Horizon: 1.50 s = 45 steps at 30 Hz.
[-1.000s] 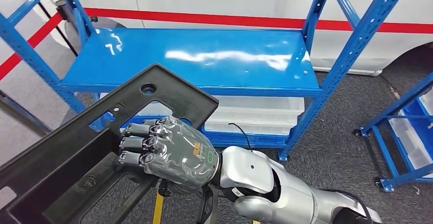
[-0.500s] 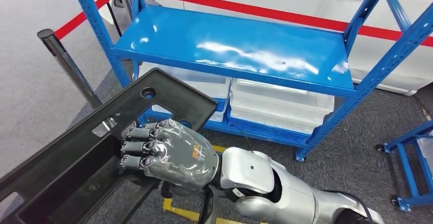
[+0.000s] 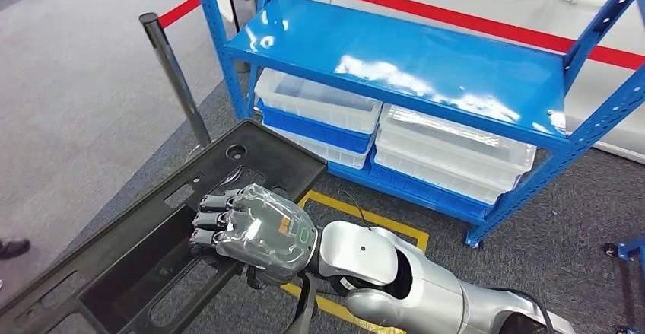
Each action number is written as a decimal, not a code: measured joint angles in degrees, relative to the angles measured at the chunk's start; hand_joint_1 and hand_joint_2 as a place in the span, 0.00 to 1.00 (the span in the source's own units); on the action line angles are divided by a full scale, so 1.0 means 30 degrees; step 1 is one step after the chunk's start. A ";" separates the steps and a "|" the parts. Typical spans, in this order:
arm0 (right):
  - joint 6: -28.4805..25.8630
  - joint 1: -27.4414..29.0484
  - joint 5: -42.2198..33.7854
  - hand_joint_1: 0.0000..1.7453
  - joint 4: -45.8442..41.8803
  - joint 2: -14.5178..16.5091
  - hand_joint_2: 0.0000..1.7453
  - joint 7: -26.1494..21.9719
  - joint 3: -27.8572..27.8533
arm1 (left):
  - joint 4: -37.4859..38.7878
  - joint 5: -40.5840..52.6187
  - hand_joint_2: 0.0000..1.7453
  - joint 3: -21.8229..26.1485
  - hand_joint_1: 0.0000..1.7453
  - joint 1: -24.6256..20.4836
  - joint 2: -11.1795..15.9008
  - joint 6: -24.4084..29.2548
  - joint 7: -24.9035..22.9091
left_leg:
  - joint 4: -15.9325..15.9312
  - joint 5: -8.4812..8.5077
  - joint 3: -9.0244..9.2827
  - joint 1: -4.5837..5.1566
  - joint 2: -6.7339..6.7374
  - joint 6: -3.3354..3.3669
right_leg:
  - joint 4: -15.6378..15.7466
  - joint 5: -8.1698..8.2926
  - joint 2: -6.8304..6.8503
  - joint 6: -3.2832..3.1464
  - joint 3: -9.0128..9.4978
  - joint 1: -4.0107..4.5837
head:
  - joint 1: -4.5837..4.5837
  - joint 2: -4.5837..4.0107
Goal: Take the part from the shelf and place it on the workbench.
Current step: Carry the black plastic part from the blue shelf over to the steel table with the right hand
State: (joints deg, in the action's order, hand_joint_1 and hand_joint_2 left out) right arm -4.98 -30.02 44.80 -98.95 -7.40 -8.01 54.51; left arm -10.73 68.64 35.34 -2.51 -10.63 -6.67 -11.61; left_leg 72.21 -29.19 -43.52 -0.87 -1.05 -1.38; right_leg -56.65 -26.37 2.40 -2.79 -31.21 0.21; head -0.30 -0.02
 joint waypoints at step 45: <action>-0.1741 0.6477 0.1579 1.00 0.0040 -0.4234 1.00 0.0281 -0.3590 | 0.0000 -0.1501 1.00 0.0969 0.00 0.0240 0.0048 0.0229 0.0699 | -0.5682 0.1114 0.4237 0.0424 0.0130 0.1690 | -0.5002 -0.2448 -0.0693 0.1287 -0.2916 -0.0271 | 0.0078 0.0000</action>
State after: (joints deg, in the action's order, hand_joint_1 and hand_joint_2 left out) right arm -10.21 -10.58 49.54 -98.83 -20.10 -7.16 43.74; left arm -10.73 64.13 38.24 -1.79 -10.49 -5.98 -9.51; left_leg 55.16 -25.85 -30.80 0.40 -0.66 3.69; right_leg -71.65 -33.71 0.33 1.07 -39.96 -0.60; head -0.07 -0.02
